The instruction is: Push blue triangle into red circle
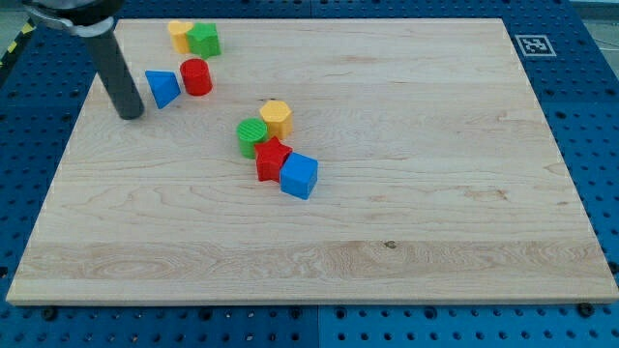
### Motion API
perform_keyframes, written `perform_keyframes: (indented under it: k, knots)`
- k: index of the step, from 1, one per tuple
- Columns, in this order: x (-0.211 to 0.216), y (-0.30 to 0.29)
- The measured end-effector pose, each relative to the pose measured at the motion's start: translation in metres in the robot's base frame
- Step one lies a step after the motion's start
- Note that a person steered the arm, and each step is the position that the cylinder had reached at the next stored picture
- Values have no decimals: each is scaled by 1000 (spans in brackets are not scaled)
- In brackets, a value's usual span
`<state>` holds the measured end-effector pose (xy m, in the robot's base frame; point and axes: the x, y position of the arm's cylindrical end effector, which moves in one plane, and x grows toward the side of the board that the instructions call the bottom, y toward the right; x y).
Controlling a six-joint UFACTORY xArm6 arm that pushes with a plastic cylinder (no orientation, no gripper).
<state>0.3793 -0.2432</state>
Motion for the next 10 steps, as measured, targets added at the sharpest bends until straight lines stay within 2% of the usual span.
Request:
perform_keyframes:
  k: [1, 2, 3, 4, 5, 6, 8, 9, 10]
  knots:
    - [-18, -6]
    - [-19, -6]
    - [-42, -15]
    - [-75, -12]
    - [-79, 14]
    - [-67, 36]
    - [-59, 0]
    - [-32, 1]
    - [-7, 30]
